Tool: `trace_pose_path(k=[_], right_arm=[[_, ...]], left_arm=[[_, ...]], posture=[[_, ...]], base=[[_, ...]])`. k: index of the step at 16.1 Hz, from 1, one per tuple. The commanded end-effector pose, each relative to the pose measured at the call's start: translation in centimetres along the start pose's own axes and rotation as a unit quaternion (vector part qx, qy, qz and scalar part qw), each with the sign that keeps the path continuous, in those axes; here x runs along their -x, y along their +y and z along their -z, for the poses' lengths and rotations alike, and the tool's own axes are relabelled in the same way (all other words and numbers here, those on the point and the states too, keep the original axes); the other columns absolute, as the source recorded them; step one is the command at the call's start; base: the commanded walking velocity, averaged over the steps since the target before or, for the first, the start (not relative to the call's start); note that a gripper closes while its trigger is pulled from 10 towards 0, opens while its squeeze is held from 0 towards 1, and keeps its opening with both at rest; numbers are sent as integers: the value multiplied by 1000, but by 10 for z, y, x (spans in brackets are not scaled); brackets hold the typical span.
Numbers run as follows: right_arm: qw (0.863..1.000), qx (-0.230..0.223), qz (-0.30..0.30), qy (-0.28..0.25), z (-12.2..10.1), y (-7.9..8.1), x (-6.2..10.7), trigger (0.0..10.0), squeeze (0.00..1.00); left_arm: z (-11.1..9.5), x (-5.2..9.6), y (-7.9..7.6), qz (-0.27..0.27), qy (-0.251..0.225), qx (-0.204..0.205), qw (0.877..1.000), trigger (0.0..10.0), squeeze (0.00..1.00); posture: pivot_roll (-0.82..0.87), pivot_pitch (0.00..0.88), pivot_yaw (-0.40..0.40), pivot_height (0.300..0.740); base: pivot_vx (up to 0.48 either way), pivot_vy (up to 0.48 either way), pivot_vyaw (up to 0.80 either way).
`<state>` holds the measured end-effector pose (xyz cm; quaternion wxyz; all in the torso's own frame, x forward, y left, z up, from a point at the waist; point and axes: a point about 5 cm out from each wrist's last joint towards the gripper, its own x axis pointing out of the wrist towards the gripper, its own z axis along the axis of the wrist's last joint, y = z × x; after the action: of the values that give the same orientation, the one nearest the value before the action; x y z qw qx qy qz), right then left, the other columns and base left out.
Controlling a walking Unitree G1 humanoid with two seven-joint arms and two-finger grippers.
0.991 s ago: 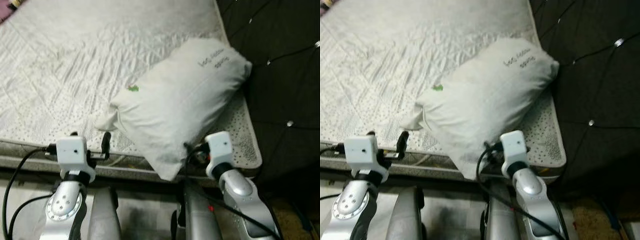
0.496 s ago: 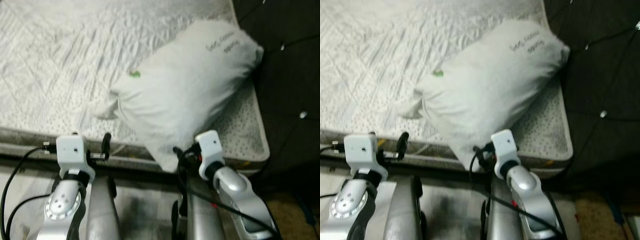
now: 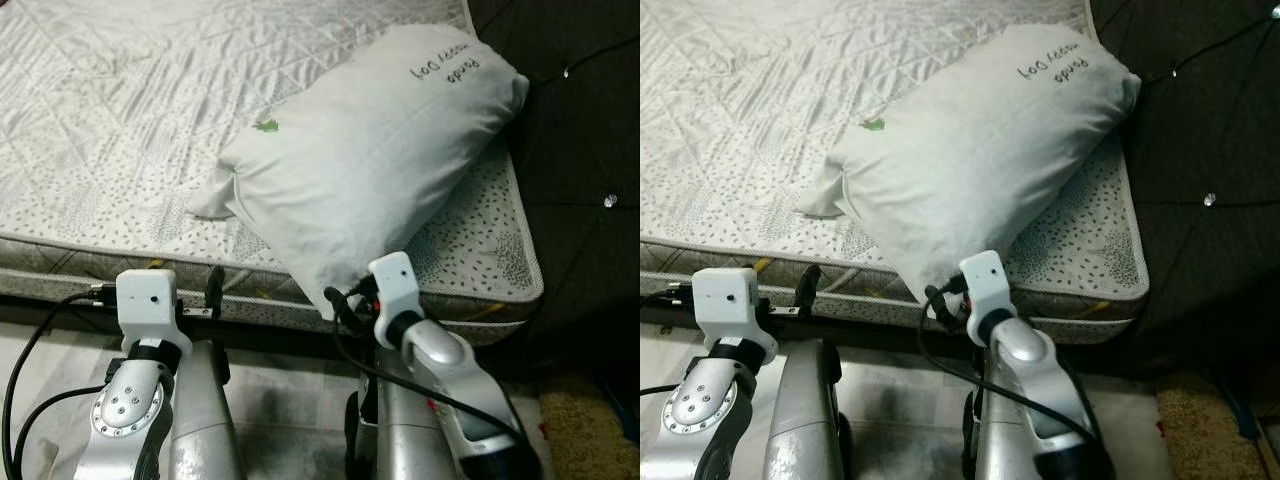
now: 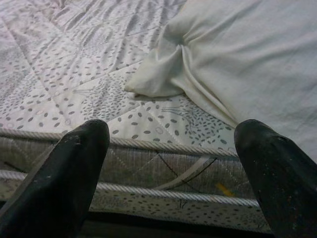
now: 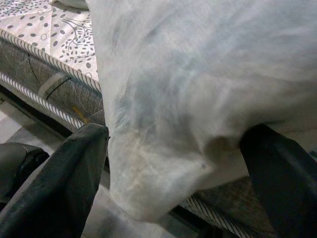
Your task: Clean up the room
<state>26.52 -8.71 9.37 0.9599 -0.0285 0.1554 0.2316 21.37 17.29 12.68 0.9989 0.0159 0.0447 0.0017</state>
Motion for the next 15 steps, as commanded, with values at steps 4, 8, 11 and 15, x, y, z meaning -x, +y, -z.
trace_pose_path(k=[4, 8, 11, 15], right_arm=[[997, -61, 43, -17, -9, 1, -23, 10000, 0], [991, -110, 56, -44, -26, 6, -45, 0, 0], [981, -143, 104, -76, -41, -6, -54, 0, 0], [974, -147, 136, -108, -52, -22, -56, 0, 0]], left_arm=[[3, -2, 2, -5, 12, -7, 1000, 10000, 0], [1, -2, 3, -5, 8, -11, 1000, 10000, 0], [1, -4, 2, -4, 5, -11, 1000, 10000, 0], [2, -7, 1, 1, 6, -9, 1000, 10000, 0]], posture=[[66, 218, -45, 536], [88, 200, -46, 536], [91, 186, -46, 536], [90, 172, -44, 536]], base=[[0, 0, 0], [0, 0, 0], [0, 0, 0], [0, 0, 0]])
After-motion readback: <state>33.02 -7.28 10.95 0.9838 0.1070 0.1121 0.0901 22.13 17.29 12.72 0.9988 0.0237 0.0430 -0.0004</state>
